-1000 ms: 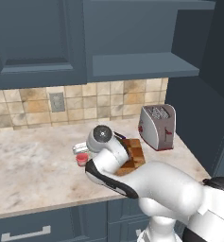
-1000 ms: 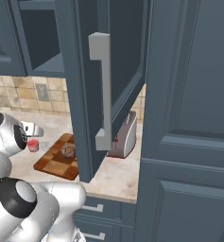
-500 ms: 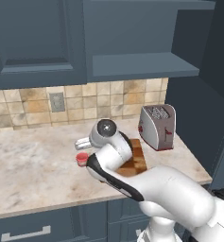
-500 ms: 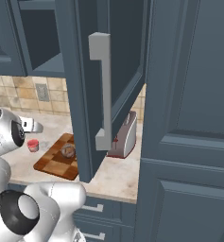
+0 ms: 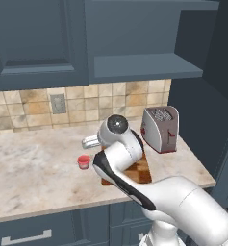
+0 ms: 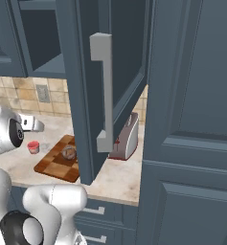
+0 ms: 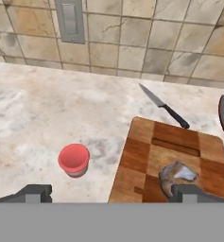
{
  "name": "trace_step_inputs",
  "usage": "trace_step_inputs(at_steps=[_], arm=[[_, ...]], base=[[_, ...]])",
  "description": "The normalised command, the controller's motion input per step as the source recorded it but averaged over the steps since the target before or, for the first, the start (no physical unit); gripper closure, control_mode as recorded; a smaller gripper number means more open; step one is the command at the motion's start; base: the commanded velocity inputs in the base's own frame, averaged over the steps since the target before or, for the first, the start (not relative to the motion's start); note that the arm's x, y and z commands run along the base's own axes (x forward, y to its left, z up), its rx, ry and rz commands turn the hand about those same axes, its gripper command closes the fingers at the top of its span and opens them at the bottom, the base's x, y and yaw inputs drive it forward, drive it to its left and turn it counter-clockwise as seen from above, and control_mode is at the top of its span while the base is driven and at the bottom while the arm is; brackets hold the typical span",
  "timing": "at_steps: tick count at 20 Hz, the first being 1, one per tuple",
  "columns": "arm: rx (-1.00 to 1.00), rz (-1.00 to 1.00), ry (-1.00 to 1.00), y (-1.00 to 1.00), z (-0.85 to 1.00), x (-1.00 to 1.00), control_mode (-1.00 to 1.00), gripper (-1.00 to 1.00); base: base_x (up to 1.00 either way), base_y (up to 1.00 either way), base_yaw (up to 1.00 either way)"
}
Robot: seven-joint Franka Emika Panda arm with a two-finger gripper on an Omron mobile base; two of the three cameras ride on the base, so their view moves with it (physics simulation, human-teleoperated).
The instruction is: Pick the bread, place it on the cutting board, pick the jam, place it on the counter, and close the cabinet.
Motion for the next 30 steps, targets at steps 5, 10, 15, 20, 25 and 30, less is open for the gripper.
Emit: trace_step_inputs(at_steps=[5, 10, 15, 20, 25, 30], arm=[[0.0, 0.0, -0.03, -0.24, 0.28, -0.26, -1.0, -1.0], [0.0, 0.0, -0.06, -0.24, 0.22, -0.26, -1.0, -1.0], [0.0, 0.0, -0.09, -0.23, 0.2, -0.25, -1.0, -1.0], [0.0, 0.0, -0.11, -0.28, 0.23, -0.24, -1.0, -1.0], [0.0, 0.0, -0.08, -0.27, 0.21, -0.2, -1.0, -1.0], [0.0, 0.02, -0.06, -0.26, 0.21, -0.23, -1.0, -1.0]], base=[[0.0, 0.0, 0.0], [0.0, 0.0, 0.0], [0.0, 0.0, 0.0], [0.0, 0.0, 0.0], [0.0, 0.0, 0.0], [0.0, 0.0, 0.0]])
